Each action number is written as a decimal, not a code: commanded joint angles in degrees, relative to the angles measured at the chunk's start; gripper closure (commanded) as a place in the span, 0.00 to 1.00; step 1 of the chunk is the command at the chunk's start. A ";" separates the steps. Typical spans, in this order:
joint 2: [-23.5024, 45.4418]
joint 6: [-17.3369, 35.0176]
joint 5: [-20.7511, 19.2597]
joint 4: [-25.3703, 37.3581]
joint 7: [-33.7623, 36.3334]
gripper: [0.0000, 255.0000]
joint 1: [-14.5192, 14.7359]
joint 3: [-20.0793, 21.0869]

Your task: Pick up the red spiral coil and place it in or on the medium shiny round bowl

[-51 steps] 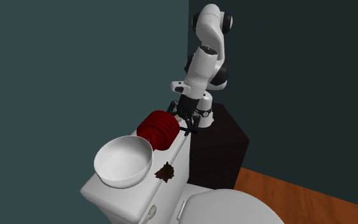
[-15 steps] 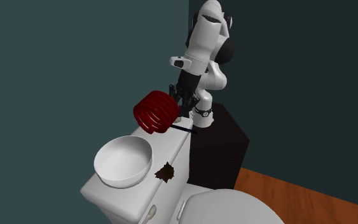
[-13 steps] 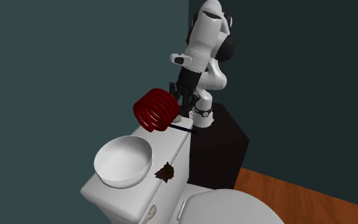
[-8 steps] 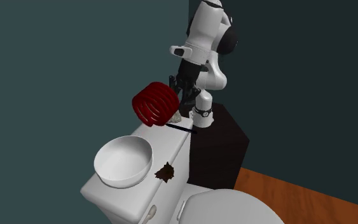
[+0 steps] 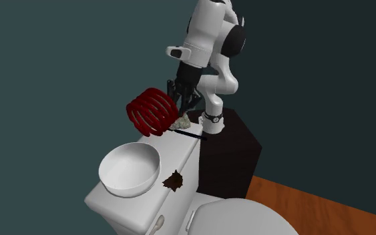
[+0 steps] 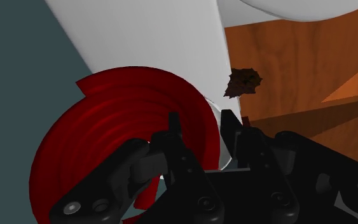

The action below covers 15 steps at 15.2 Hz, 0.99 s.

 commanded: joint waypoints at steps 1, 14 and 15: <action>4.54 0.43 0.36 4.48 -0.98 1.00 -0.20 -0.68; 20.64 5.00 2.56 16.99 -4.51 1.00 -1.73 -3.15; 20.65 5.73 2.46 16.24 -4.32 1.00 -1.75 -3.16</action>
